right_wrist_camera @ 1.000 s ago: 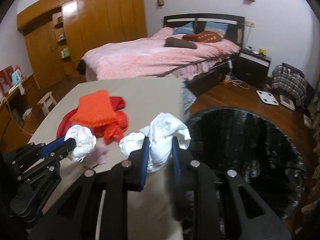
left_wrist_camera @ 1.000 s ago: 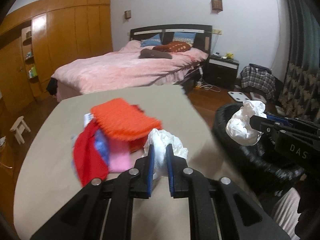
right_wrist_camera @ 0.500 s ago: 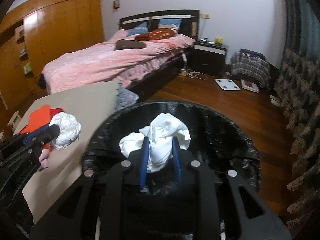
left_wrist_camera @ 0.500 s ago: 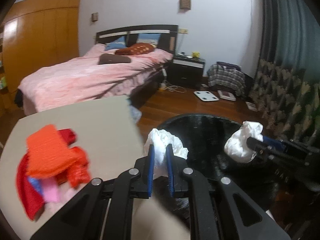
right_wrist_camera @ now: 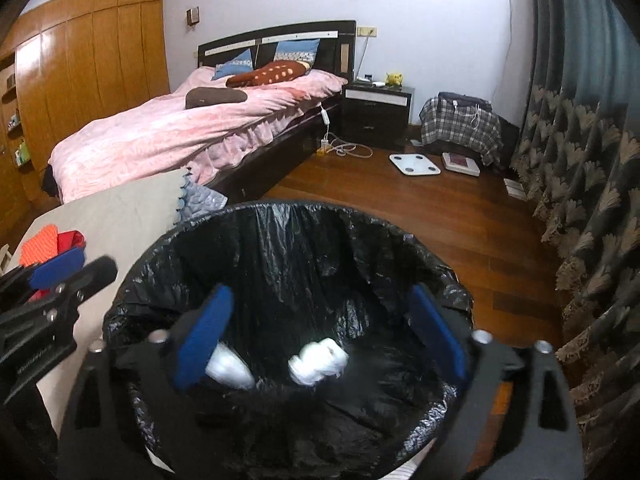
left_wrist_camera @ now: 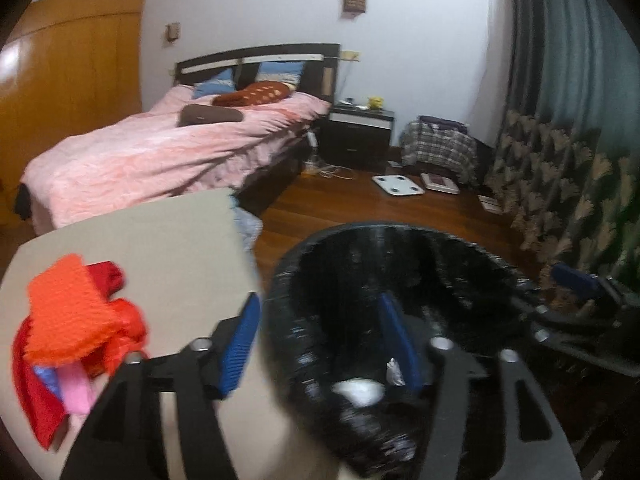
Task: Collect trash
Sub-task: 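Carry both white tissues over the bin and open both tools to drop them, then grasp the pink sock with the right tool while the left tool grasps the red cloth, then move both tools over the bin and release the pink sock and red cloth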
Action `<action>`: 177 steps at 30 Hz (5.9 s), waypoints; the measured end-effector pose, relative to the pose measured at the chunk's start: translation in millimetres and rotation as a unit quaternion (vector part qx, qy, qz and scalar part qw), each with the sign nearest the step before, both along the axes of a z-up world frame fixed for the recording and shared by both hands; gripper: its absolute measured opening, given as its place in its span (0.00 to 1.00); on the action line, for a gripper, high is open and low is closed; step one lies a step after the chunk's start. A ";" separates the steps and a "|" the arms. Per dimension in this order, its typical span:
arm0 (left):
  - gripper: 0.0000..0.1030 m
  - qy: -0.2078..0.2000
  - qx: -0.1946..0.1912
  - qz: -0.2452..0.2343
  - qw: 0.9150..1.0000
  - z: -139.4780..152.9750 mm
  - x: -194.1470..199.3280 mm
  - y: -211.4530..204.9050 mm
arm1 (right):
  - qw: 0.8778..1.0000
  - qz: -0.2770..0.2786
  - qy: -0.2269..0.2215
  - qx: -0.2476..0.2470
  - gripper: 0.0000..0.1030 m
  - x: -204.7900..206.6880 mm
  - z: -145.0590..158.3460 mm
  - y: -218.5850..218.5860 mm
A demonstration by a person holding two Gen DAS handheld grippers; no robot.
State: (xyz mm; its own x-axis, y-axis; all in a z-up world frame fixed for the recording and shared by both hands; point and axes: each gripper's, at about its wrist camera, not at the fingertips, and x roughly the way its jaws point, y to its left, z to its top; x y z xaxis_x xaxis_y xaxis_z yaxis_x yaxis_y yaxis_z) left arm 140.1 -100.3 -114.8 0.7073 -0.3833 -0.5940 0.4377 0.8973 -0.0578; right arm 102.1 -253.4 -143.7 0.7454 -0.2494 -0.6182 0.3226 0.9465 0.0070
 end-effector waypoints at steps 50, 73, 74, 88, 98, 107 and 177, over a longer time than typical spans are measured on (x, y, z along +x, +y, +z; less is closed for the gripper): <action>0.81 0.014 0.067 0.321 0.945 -52.8 -16.8 310.5 | 0.945 0.311 0.104 0.009 0.88 74.5 -59.1 299.3; 0.73 -0.016 0.055 0.261 0.964 -44.3 -15.0 261.5 | 0.952 0.293 0.077 0.035 0.38 62.5 -45.0 258.4; 0.72 -0.017 0.054 0.259 0.964 -44.0 -14.1 259.5 | 0.953 0.291 0.077 0.035 0.38 63.2 -45.0 256.4; 0.12 0.003 0.023 0.242 0.970 -50.7 4.4 253.3 | 0.953 0.290 0.082 0.030 0.38 66.5 -49.0 248.2; 0.04 -0.035 0.022 0.234 0.971 -30.9 -11.2 250.1 | 0.954 0.292 0.064 0.031 0.38 64.7 -36.0 250.3; 0.04 -0.062 0.010 0.226 0.972 2.8 -26.3 243.8 | 0.957 0.287 0.029 0.039 0.38 61.1 -5.4 241.1; 0.91 -0.050 0.007 0.072 0.996 14.6 -8.6 74.0 | 1.000 0.007 -0.021 0.022 0.95 -1.9 15.1 -1.3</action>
